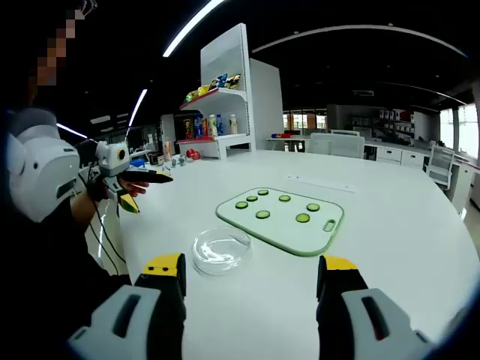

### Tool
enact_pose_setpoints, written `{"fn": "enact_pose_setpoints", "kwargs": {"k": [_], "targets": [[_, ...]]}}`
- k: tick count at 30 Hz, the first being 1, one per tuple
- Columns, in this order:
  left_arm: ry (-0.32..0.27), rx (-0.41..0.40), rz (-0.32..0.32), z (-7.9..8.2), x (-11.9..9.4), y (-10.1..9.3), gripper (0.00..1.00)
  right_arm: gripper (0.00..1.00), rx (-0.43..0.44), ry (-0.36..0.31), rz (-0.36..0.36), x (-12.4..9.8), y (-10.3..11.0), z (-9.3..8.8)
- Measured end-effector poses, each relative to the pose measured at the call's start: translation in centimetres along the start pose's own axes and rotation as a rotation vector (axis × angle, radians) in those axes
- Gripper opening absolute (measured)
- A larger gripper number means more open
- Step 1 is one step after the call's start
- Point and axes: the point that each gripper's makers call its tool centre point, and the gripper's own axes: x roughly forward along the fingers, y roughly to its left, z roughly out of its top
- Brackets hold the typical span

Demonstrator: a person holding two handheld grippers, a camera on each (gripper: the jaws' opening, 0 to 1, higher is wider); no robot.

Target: Open the petri dish lid, add cucumber slices into the petri dish, and close the lid

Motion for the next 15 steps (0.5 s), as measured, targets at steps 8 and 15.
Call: {"fn": "enact_pose_setpoints", "kwargs": {"k": [8,15], "targets": [[0.006,0.005,0.001,-0.36,-0.44,0.20,0.95,0.69,-0.008,0.019,0.015,0.57,0.65,-0.36],[0.001,0.011,-0.005,-0.26,-0.49,0.23,0.95,0.69,-0.026,0.028,0.011,0.53,0.75,-0.23]]}}
